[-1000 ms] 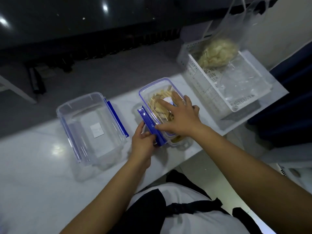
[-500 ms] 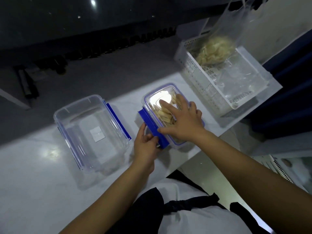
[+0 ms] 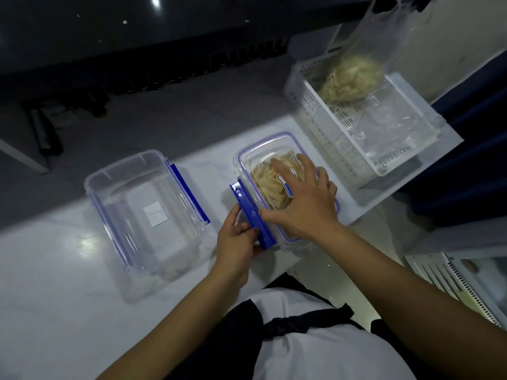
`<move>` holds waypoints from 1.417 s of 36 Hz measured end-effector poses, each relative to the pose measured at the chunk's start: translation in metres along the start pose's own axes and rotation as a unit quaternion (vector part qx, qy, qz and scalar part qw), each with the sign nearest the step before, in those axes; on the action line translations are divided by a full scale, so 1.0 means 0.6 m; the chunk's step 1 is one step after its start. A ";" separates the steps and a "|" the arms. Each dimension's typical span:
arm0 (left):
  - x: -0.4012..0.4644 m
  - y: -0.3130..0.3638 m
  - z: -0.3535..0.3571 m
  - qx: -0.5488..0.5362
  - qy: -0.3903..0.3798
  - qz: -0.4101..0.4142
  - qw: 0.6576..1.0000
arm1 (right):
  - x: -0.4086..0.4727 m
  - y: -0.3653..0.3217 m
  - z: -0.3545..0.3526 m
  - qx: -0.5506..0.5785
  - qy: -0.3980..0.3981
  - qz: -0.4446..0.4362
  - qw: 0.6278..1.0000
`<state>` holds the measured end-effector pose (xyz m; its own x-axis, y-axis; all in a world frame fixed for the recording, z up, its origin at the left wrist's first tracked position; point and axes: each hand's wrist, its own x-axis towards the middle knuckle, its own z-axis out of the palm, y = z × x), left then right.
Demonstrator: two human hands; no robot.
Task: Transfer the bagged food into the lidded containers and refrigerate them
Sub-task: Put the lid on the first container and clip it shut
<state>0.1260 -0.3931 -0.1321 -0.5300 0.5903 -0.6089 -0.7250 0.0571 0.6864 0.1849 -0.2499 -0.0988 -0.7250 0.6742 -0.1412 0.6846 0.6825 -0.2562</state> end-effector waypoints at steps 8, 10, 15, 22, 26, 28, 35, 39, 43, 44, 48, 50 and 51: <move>0.010 0.000 -0.003 -0.003 0.046 -0.035 0.998 | -0.045 0.065 -0.048 0.088 0.019 0.033 0.995; 0.015 -0.001 -0.003 -0.014 0.051 -0.036 0.998 | -0.068 0.089 -0.057 0.105 0.021 0.043 0.993; 0.024 -0.006 0.006 -0.055 0.037 -0.030 0.997 | -0.105 0.125 -0.082 0.093 -0.008 0.054 0.994; 0.041 -0.014 0.021 -0.074 0.034 -0.027 0.996 | -0.114 0.106 -0.061 0.030 -0.060 0.006 0.998; 0.039 -0.013 0.022 -0.069 0.030 -0.027 0.997 | -0.077 0.087 -0.040 -0.017 -0.085 0.014 0.996; 0.038 -0.010 0.021 -0.064 0.035 -0.022 0.997 | -0.064 0.081 -0.037 -0.022 -0.081 0.012 0.996; 0.041 -0.007 0.019 -0.070 0.029 -0.023 0.997 | -0.091 0.087 -0.042 -0.040 -0.096 0.012 0.995; 0.045 -0.006 0.017 -0.080 0.025 -0.024 0.996 | -0.115 0.097 -0.055 -0.045 -0.108 0.009 0.993; 0.045 -0.007 0.018 -0.087 0.032 -0.028 0.995 | -0.114 0.101 -0.072 -0.055 -0.114 0.001 0.992; 0.045 -0.008 0.018 -0.087 0.031 -0.028 0.995 | -0.112 0.100 -0.076 -0.050 -0.111 0.002 0.993; 0.043 -0.009 0.016 -0.083 0.029 -0.027 0.996 | -0.111 0.097 -0.088 -0.038 -0.090 0.002 0.995; 0.042 -0.009 0.015 -0.083 0.029 -0.027 0.996 | -0.117 0.101 -0.091 -0.046 -0.101 -0.005 0.994; 0.043 -0.008 0.015 -0.083 0.028 -0.026 0.996 | -0.122 0.104 -0.090 -0.049 -0.110 -0.008 0.993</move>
<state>0.1200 -0.3713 -0.1476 -0.5108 0.5436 -0.6660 -0.8122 -0.0510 0.5812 0.2847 -0.2414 -0.0527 -0.7273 0.5931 -0.3455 0.6696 0.7236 -0.1676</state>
